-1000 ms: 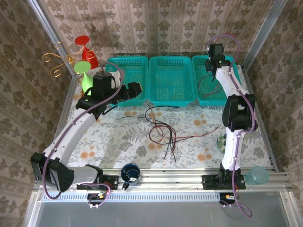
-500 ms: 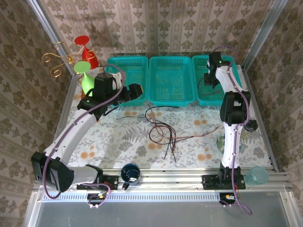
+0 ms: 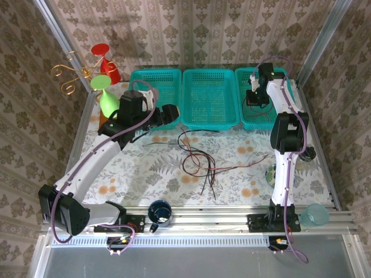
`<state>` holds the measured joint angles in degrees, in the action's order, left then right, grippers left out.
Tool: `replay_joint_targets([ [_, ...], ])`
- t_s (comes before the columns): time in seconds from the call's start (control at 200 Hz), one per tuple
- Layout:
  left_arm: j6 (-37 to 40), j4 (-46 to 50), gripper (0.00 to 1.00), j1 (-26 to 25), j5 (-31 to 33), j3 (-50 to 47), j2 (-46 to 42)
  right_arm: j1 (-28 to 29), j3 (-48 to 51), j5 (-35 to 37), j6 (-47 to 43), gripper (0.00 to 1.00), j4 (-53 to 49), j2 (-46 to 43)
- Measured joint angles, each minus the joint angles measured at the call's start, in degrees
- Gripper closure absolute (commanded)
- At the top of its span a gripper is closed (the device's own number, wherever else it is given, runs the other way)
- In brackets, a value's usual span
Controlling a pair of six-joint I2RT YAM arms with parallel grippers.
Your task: Untangle the cables
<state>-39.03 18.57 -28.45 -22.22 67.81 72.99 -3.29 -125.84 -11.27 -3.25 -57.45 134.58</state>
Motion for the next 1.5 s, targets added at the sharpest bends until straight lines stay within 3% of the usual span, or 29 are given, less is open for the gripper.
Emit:
replay_joint_targets([
  [0.425,-0.04,-1.57,0.27,-0.04,0.59,-1.97,0.00,-1.18,3.23,-13.44,-0.79,0.99,0.07,-8.87],
  [0.75,-0.04,-2.27,0.28,-0.11,0.57,-2.34,0.02,-4.02,0.17,-11.26,4.61,0.99,1.31,-3.34],
  [0.895,-0.04,-2.36,0.27,-0.79,0.59,-2.32,0.13,-4.57,-11.10,-9.42,5.70,0.89,-2.36,7.98],
  [0.995,-0.04,-2.34,0.27,-1.22,0.61,-2.32,0.26,-4.17,-13.27,-6.38,6.49,0.83,-4.37,12.09],
  [1.05,-0.04,-2.29,0.27,-1.31,0.66,-2.32,0.26,-3.91,-13.27,-5.14,6.62,0.69,-5.60,12.83],
  [1.18,0.00,-1.42,0.27,-1.49,1.09,-2.10,0.26,-3.74,-13.68,-3.72,6.78,0.41,-7.19,12.31],
  [1.28,0.02,-0.76,0.27,-1.49,1.66,-2.10,0.26,-3.69,-13.68,-2.71,6.97,0.29,-7.74,10.27],
  [1.315,0.02,-0.66,0.27,-1.49,1.75,-2.10,0.26,-3.69,-13.66,-2.14,7.15,0.17,-7.93,8.98],
  [1.36,0.00,-0.61,0.27,-1.51,1.99,-2.10,0.26,-3.69,-13.62,-1.25,7.23,0.09,-8.17,7.08],
  [1.5,0.13,-0.57,0.27,-1.90,2.71,-2.10,0.26,-3.69,-12.94,2.23,9.20,0.08,-8.70,-1.46],
])
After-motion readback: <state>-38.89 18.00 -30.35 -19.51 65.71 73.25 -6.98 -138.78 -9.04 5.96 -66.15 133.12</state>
